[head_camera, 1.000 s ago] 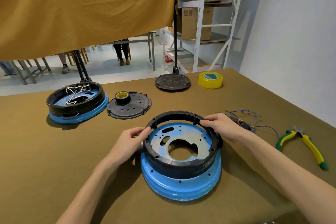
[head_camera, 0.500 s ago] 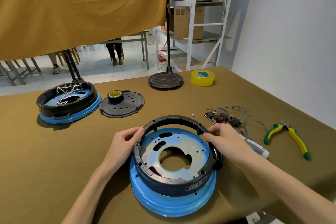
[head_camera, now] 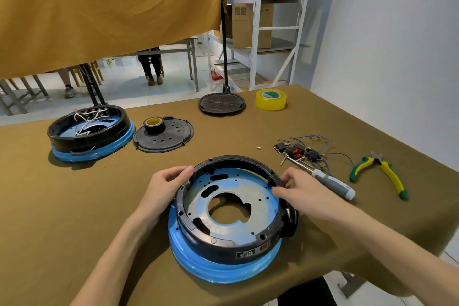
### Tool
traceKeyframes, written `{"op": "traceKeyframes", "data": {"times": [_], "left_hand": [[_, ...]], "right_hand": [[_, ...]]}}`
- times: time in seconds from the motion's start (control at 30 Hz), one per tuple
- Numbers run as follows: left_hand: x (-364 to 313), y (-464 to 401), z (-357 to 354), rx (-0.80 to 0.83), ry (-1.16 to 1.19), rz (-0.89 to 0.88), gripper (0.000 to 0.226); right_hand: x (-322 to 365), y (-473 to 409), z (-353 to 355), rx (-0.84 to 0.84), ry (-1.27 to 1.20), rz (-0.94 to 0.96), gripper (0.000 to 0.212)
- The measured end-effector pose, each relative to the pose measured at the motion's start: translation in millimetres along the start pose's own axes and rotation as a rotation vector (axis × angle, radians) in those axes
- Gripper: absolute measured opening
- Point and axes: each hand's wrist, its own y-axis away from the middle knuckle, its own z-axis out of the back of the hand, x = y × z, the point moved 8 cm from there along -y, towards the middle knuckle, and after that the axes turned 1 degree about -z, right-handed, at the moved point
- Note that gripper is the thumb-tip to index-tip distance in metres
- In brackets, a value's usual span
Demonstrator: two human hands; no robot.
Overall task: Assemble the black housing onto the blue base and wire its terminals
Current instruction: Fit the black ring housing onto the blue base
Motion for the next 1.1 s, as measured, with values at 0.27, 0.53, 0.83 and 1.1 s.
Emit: {"op": "traceKeyframes", "data": {"times": [0.27,0.53,0.83,1.1], "left_hand": [[8,-6,7,-0.392,0.308,0.046,0.019],[16,-6,14,-0.444,0.331,0.038,0.02],[15,-12,18,-0.486,0.331,0.04,0.019],[21,-17,19,-0.463,0.356,0.06,0.023]], "right_hand": [[30,-44,2,-0.026,-0.254,0.007,0.022],[30,-60,0,-0.05,-0.159,0.053,0.018],[41,-77,3,-0.074,-0.049,0.112,0.012],[40,-83,1,-0.095,-0.059,0.14,0.013]]}}
